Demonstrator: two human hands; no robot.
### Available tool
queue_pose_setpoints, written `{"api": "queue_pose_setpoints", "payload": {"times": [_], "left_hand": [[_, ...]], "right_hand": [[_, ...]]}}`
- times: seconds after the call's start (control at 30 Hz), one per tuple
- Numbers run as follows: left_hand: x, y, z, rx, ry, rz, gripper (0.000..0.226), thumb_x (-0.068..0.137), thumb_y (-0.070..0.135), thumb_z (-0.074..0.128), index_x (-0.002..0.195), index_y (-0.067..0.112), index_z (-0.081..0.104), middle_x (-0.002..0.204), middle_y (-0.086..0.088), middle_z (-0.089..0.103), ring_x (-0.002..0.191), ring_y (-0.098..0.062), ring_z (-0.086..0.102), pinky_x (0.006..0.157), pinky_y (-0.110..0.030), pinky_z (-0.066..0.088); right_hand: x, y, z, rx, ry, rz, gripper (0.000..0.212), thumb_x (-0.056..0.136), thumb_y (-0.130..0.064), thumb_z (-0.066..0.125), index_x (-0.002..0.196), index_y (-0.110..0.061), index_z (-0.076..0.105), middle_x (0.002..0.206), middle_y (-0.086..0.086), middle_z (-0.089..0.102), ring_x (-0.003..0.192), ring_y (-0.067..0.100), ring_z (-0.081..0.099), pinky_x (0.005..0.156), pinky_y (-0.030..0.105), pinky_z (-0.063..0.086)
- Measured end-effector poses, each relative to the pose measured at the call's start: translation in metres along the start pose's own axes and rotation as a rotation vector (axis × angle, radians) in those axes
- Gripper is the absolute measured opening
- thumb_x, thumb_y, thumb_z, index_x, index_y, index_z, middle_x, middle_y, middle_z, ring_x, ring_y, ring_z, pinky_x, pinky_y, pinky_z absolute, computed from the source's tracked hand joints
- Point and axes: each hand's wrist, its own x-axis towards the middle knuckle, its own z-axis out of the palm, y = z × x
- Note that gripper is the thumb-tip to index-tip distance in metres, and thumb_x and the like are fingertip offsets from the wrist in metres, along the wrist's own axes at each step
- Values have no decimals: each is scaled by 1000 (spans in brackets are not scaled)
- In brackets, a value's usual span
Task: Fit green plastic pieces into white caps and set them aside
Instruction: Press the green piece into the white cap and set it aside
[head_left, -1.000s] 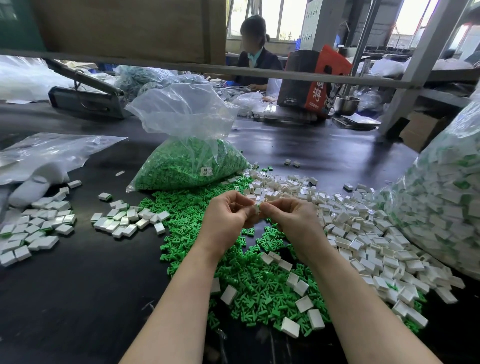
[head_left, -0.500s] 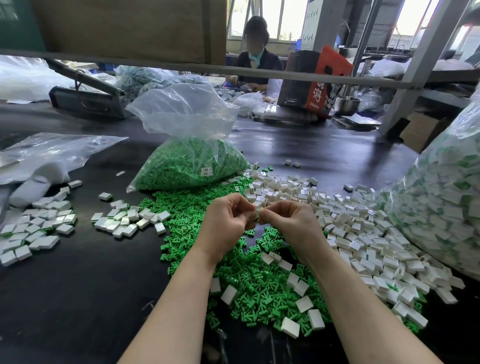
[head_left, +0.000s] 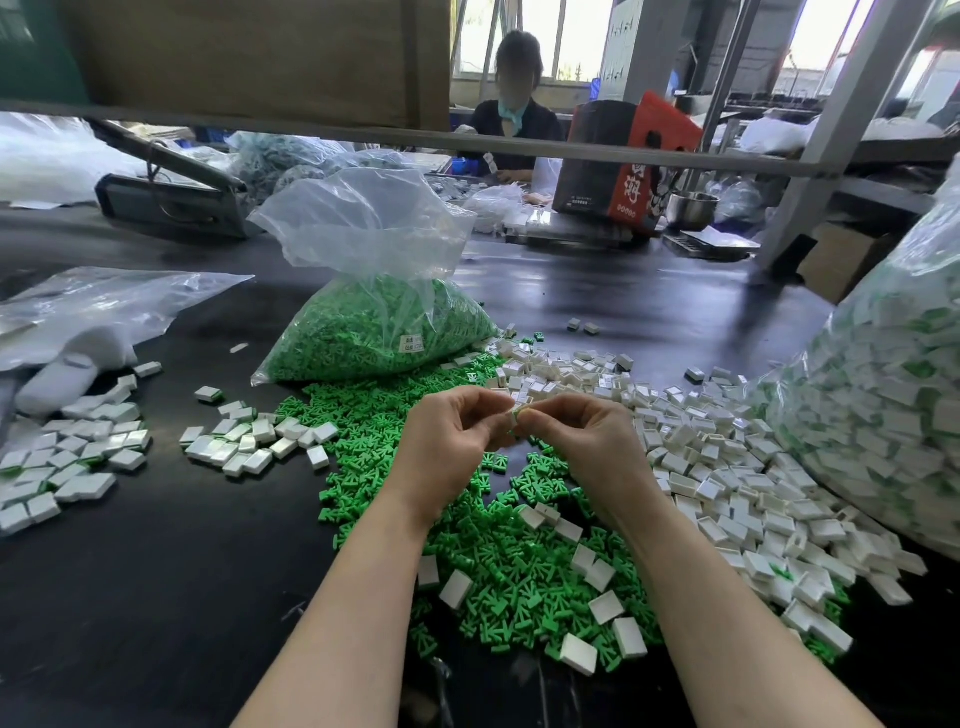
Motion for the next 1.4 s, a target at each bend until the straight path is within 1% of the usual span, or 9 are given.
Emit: {"api": "queue_pose_setpoints", "payload": {"times": [0.1,0.27,0.5,0.6,0.7,0.83,1.0,1.23,1.4], "left_hand": [[0,1,1,6,4,4,15,87,-3,67,91,10,72,73,6,75,70,-8,72,64,-14,53],[0,2,1,15,26,7,9,87,3,70,94,7,74,84,-2,76,79,-10,72,70,-16,53],[0,6,5,-51,47,-8,6,83,14,75,88,16,76,84,6,76,80,-1,70,68,-5,47],[-1,6,8,-121,26,-29,5,83,13,75,87,15,75,82,3,76,76,-5,71,67,-7,48],[1,5,9,-149,35,-47,4,82,16,75,86,17,75,85,2,76,81,-6,71,70,-8,49],[3,1,6,-174,77,-90,7,85,14,73,91,12,74,85,-2,77,80,-11,72,68,-15,52],[3,1,5,-127,81,-68,6,85,9,73,91,8,73,77,-2,76,72,-9,72,63,-15,51],[3,2,6,15,82,-29,8,84,8,74,92,12,76,80,-2,76,74,-14,73,71,-24,59],[2,4,5,19,86,-28,9,85,6,73,91,13,75,76,1,74,70,-9,71,66,-19,55]], "right_hand": [[1,0,-1,59,-32,13,3,80,-18,75,78,-15,76,76,5,76,64,9,70,60,13,51],[4,3,-1,109,-80,85,27,79,-34,72,84,-8,69,72,2,72,54,3,56,49,13,43],[5,3,3,145,-207,363,74,81,-75,35,96,-5,56,69,6,60,56,13,49,50,25,31],[4,3,6,189,-280,382,71,86,-72,28,98,-7,55,66,8,59,54,15,49,48,23,30],[5,4,3,270,-235,359,60,89,-65,41,109,-9,52,71,8,61,57,16,49,48,22,33],[5,5,-1,290,-168,255,43,85,-37,68,109,-7,50,85,12,66,64,16,55,50,21,41],[4,6,3,59,25,59,5,91,-4,65,92,-6,61,68,-1,68,58,7,60,52,15,44],[6,0,2,-165,137,-14,6,89,-5,68,87,-10,67,79,11,72,64,11,66,55,17,48],[6,-1,4,-211,129,-60,8,88,-2,69,87,-11,69,81,10,71,70,15,68,62,21,54]]}}
